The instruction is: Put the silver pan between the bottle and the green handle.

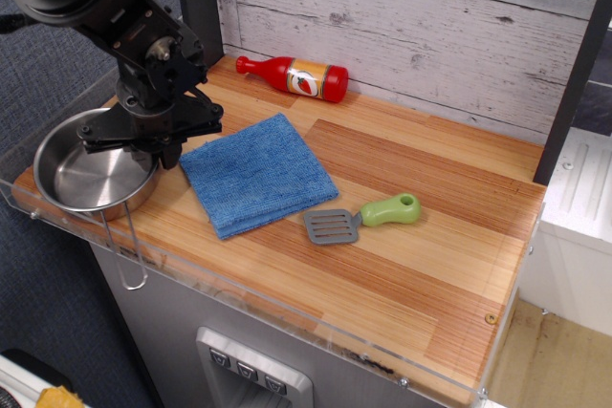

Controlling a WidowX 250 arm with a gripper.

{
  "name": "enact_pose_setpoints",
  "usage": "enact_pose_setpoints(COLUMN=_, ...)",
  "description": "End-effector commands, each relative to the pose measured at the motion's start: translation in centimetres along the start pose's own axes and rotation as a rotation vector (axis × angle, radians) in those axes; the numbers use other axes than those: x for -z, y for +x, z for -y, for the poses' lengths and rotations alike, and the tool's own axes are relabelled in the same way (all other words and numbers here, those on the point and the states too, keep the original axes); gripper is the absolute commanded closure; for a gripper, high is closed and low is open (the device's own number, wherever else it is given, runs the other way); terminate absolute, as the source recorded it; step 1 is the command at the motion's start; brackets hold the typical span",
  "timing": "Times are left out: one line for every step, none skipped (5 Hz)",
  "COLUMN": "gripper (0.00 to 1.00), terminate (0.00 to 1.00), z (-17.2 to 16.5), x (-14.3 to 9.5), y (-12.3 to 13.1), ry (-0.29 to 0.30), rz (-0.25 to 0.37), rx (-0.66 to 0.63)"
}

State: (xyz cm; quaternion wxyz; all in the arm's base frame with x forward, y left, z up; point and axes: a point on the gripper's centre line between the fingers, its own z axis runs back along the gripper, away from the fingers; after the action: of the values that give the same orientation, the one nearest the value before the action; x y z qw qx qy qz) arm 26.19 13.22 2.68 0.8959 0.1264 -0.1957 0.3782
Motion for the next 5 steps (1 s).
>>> enact_pose_setpoints(gripper=1.0, terminate=0.0, z=-1.9, x=-2.7, y=2.5, ry=0.009, rz=0.028, rx=-0.073)
enact_pose_setpoints(gripper=1.0, terminate=0.0, z=-2.3, x=-3.9, y=3.6, ry=0.016, rz=0.034, rx=-0.093)
enact_pose_setpoints(gripper=1.0, terminate=0.0, z=-2.4, x=-5.2, y=4.4, ry=0.017, rz=0.047, rx=-0.1)
enact_pose_setpoints(gripper=1.0, terminate=0.0, z=-1.8, x=-6.5, y=5.0, ry=0.008, rz=0.062, rx=-0.099)
enact_pose_setpoints(gripper=1.0, terminate=0.0, z=0.3, x=-8.4, y=5.6, ry=-0.049, rz=0.077, rx=-0.077)
